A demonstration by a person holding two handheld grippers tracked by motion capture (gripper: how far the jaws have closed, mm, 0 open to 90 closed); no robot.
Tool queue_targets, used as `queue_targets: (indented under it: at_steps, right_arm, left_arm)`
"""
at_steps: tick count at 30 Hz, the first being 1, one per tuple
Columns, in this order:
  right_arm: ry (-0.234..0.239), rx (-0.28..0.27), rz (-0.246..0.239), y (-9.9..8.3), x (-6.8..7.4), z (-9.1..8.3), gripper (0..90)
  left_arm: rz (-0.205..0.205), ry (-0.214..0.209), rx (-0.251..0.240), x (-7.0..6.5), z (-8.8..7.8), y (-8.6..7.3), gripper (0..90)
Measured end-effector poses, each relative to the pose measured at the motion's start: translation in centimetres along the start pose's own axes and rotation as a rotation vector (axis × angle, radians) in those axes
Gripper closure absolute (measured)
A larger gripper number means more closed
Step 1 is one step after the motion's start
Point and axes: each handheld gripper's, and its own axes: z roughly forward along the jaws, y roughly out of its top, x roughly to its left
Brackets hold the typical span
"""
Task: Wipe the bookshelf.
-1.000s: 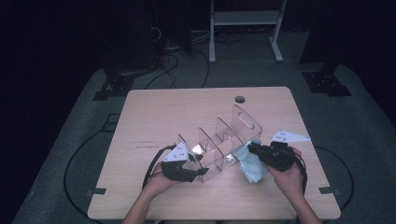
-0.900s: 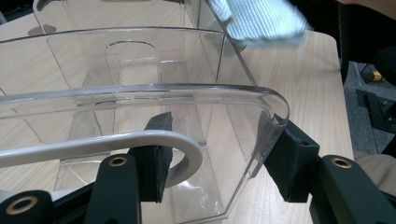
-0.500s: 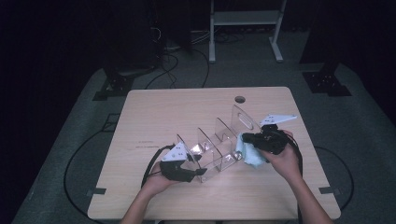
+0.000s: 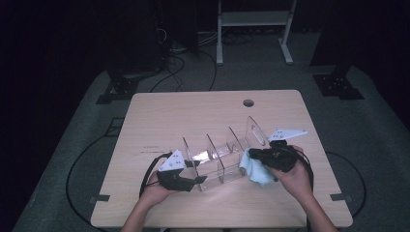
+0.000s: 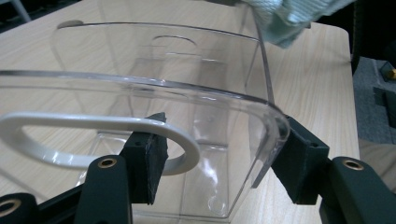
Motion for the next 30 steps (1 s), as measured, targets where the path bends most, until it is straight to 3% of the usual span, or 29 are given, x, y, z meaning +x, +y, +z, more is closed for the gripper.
queue_targets:
  at_steps: [7, 14, 22, 28, 30]
  right_arm:
    - [-0.023, 0.007, -0.017, -0.3, 1.3, -0.6, 85.0]
    - [-0.047, -0.067, -0.018, -1.3, 1.5, -1.2, 84.4]
    - [-0.137, -0.211, 0.086, -5.4, -1.4, -4.0, 84.3]
    - [-0.172, -0.224, 0.181, -6.7, -4.1, -3.5, 84.0]
    - [-0.176, -0.210, 0.176, -6.6, -4.2, -2.8, 84.0]
  left_arm:
    - [0.002, 0.028, 0.000, -0.5, -0.3, -0.1, 40.1]
    - [-0.010, 0.037, -0.019, -0.5, -0.1, -0.1, 40.6]
    - [-0.022, 0.046, -0.030, -0.7, 0.4, 0.0, 41.1]
    - [-0.014, 0.042, -0.029, -1.2, 1.2, 0.4, 43.2]
    - [-0.008, 0.032, -0.027, -1.4, 1.4, 0.6, 44.2]
